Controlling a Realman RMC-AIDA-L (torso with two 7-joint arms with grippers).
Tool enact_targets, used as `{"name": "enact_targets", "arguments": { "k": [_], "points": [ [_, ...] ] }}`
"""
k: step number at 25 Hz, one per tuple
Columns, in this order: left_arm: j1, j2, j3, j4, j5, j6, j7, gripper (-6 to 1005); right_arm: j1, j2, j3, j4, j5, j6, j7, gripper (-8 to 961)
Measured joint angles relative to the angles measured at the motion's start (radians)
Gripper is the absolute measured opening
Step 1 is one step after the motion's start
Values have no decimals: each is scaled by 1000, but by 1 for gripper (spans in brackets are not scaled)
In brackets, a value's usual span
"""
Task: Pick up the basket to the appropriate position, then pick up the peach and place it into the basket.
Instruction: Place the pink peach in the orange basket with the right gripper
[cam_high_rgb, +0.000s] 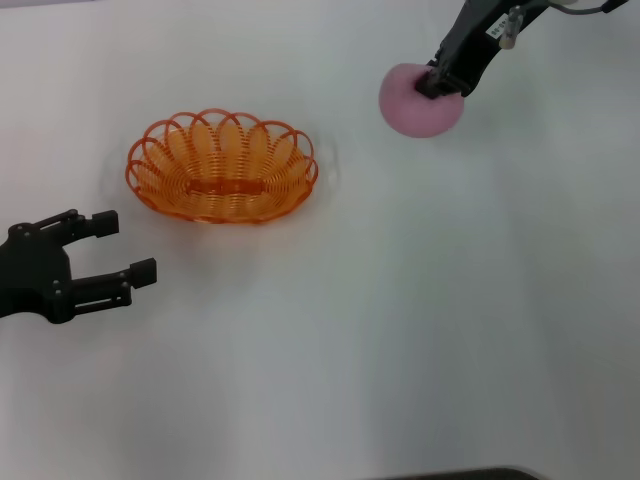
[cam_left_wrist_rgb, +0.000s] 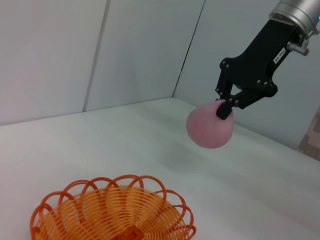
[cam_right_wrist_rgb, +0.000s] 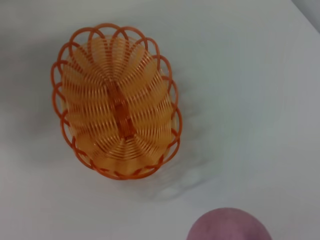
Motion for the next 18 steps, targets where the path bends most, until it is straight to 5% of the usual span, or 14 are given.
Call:
{"name": "enact_targets", "arguments": {
  "k": [18],
  "points": [
    [-5, 0, 0, -8, -3, -1, 4, 877, 65, 6, -92, 123, 79, 118, 11, 69]
  ]
}}
